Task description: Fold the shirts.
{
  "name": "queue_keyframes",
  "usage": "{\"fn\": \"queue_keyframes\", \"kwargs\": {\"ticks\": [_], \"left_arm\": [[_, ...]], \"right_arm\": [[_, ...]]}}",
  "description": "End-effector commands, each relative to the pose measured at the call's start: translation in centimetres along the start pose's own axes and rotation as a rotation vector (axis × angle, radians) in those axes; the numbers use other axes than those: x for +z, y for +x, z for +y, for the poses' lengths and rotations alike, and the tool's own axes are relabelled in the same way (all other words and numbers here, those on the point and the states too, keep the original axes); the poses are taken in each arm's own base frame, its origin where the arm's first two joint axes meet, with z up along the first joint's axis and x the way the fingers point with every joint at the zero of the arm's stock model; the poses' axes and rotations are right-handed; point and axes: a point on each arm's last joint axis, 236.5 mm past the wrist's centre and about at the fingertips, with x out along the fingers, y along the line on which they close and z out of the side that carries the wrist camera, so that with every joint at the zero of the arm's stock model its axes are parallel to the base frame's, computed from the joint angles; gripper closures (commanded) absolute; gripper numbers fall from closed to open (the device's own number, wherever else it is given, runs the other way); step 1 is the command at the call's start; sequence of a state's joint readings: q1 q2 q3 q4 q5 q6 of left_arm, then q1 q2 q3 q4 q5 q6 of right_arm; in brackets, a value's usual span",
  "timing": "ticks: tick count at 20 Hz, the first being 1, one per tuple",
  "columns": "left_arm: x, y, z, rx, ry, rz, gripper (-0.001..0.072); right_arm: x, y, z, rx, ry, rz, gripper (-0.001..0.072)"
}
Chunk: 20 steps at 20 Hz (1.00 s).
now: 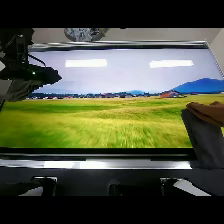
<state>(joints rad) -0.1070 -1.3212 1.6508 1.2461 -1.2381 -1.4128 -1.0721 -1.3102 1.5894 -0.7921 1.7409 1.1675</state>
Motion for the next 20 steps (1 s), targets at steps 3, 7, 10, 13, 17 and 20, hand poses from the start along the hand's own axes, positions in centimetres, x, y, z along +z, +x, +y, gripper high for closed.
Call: {"fn": "queue_keyframes", "kwargs": {"ticks": [3, 7, 10, 13, 17, 20], "left_arm": [[0.8, 0.1, 0.1, 0.005, 0.000, -0.032, 0.0670], [0.8, 0.1, 0.1, 0.006, 0.005, -0.032, 0.0670], [0.8, 0.0, 0.1, 0.006, 0.023, -0.033, 0.0670], [0.8, 0.0, 0.1, 0.006, 0.027, -0.033, 0.0670], [0.8, 0.0, 0.1, 0.006, 0.026, -0.033, 0.0670], [0.8, 0.0, 0.1, 0.006, 0.026, -0.033, 0.0670]], "right_arm": [[2.0, -2.1, 5.0, 0.170, -0.027, -0.122, 0.0664], [-1.0, -1.8, 2.1, 0.038, 0.024, 0.002, 0.0664], [-4.9, -2.8, -4.4, -0.253, 0.104, 0.152, 0.0664], [-8.1, -5.2, -9.4, -0.503, 0.180, 0.261, 0.0664], [-14.0, -3.9, -12.5, -0.551, 0.250, 0.465, 0.0663], [-17.8, -2.3, -15.0, -0.585, 0.280, 0.576, 0.0625]]}}
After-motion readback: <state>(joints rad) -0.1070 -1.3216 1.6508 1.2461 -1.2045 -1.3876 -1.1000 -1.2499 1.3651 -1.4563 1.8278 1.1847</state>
